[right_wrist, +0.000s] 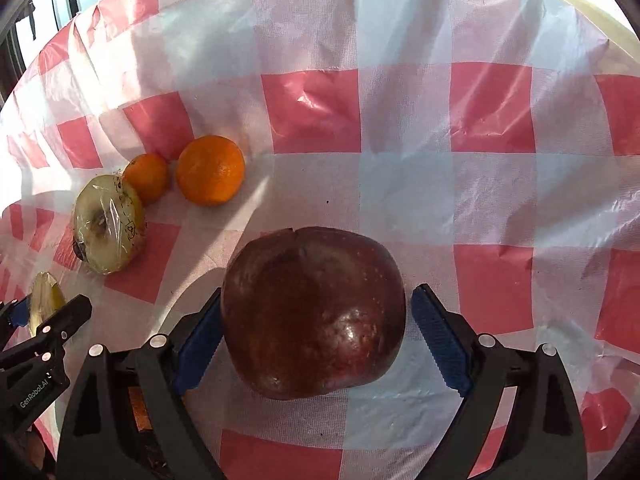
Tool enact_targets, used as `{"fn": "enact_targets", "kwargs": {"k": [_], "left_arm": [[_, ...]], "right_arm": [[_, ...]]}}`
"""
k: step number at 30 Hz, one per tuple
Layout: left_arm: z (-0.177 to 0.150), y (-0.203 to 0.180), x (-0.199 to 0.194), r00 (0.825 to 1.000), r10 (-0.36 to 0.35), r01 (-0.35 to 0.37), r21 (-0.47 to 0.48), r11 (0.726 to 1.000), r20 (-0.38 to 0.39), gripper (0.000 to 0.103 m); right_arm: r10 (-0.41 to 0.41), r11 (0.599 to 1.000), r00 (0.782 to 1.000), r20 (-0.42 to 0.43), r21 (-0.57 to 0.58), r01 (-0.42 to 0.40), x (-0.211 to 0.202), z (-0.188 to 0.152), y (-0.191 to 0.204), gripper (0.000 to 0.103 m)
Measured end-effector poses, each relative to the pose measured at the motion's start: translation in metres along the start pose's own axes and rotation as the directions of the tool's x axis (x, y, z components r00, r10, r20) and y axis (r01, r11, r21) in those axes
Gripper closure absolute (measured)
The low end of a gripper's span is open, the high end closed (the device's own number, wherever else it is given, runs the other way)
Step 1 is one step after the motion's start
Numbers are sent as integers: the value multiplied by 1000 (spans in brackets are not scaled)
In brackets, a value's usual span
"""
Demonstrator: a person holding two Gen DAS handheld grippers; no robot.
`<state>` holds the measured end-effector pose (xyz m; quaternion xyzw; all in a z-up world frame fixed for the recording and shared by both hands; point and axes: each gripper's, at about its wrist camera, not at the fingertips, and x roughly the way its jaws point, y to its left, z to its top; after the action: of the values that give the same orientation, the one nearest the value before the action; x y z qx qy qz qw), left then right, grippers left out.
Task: Organize fruits
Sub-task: 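Grasp the large red apple with the right tool while the left tool grasps the wrapped pear half, then carry the red apple and pear half into the purple box and release them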
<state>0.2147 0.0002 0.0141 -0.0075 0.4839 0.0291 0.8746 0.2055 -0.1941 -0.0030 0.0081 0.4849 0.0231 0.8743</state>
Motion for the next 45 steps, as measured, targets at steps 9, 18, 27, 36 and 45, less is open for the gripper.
{"fn": "enact_targets", "kwargs": {"k": [9,18,27,36,45], "left_arm": [[-28,-9,-22,998,-51,52,26,998,-33,43],[-111,-1,-89,976,-195,205,107,973,-98,43],[-178,24,-153,917,-363,395,253,883,-166,43],[-137,66,-227,898,-440,424,304,853,-17,43],[-128,156,-265,949,-304,270,279,922,83,42]], "right_arm": [[2,994,1000,20,114,-4,-35,-30,-28,39],[-54,970,998,-40,234,61,-123,-124,-33,39],[-9,967,990,-138,252,43,-195,-214,36,39],[7,982,994,-109,187,14,-222,-210,117,39],[75,995,997,-17,73,-73,-241,-176,190,39]]}}
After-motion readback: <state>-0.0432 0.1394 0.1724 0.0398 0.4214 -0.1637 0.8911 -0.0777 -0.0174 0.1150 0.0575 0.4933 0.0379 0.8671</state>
